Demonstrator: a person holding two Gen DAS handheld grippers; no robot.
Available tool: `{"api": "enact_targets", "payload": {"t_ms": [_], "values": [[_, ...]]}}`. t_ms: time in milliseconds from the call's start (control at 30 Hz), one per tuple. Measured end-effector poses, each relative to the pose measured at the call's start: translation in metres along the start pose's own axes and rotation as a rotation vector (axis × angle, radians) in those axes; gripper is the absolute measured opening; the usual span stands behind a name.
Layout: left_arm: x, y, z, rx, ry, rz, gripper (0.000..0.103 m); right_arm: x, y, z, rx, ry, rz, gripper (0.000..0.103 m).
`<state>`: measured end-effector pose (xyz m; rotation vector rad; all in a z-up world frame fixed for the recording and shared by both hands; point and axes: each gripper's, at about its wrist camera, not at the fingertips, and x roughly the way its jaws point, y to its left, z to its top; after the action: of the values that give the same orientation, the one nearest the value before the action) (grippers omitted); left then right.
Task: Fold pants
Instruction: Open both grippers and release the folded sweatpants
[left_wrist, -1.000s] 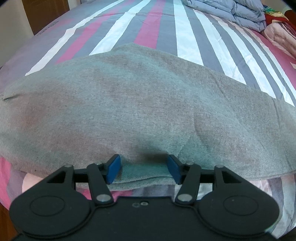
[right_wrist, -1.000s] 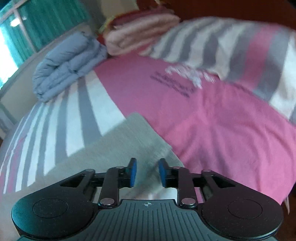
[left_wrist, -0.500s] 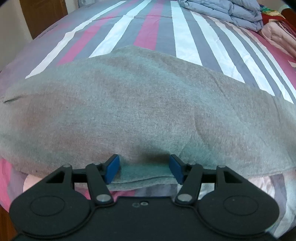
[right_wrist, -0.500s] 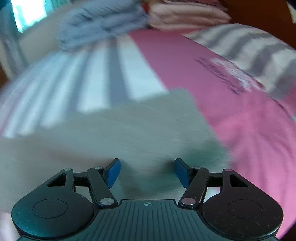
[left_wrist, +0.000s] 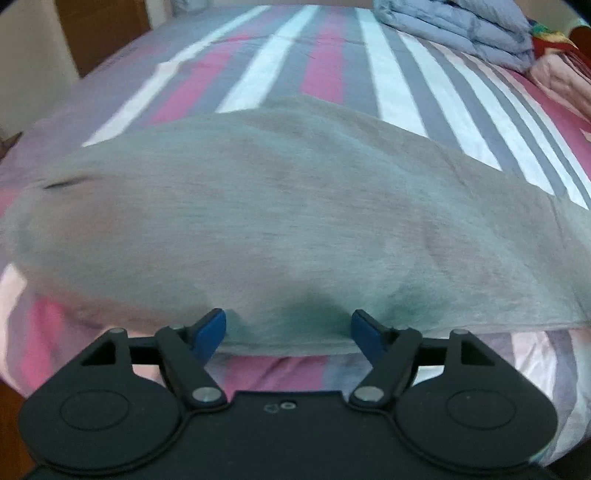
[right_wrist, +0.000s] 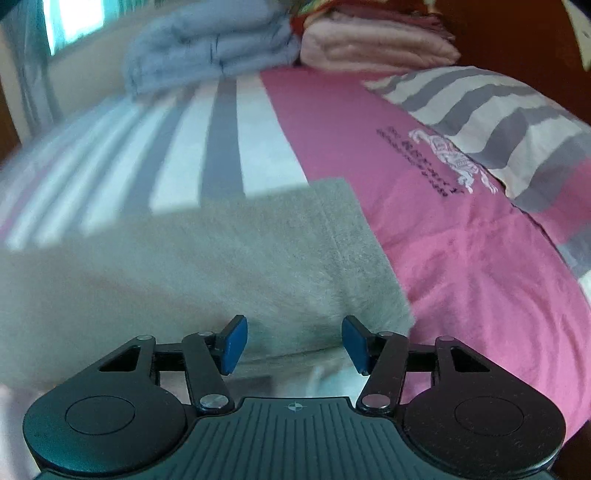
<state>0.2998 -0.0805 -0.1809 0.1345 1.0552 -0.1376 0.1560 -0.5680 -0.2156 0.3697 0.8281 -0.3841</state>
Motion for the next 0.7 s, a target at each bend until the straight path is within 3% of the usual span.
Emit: {"api": "enact_targets", "payload": {"t_ms": [100, 200, 367, 433, 567, 700], "values": [[-0.005, 0.019, 0.000, -0.034, -0.007, 0.014, 0.060, -0.014, 0.011, 0.003, 0.013, -0.042, 0.047, 0.058], [-0.012, 0.052, 0.006, -0.122, -0.022, 0.044, 0.060, -0.018, 0.032, 0.002, -0.024, -0.047, 0.094, 0.077], [-0.009, 0.126, 0.015, -0.323, 0.003, 0.105, 0.056, -0.013, 0.051, -0.006, -0.029, -0.036, 0.105, 0.077], [-0.005, 0.147, 0.016, -0.383, 0.027, 0.095, 0.053, -0.010, 0.051, -0.009, -0.002, -0.016, 0.117, 0.077], [-0.007, 0.145, 0.023, -0.359, 0.014, 0.088, 0.043, -0.009, 0.060, -0.010, -0.009, -0.005, 0.129, 0.077], [-0.006, 0.121, 0.039, -0.287, -0.017, 0.062, 0.042, -0.011, 0.099, -0.007, -0.120, -0.009, 0.173, 0.077]]}}
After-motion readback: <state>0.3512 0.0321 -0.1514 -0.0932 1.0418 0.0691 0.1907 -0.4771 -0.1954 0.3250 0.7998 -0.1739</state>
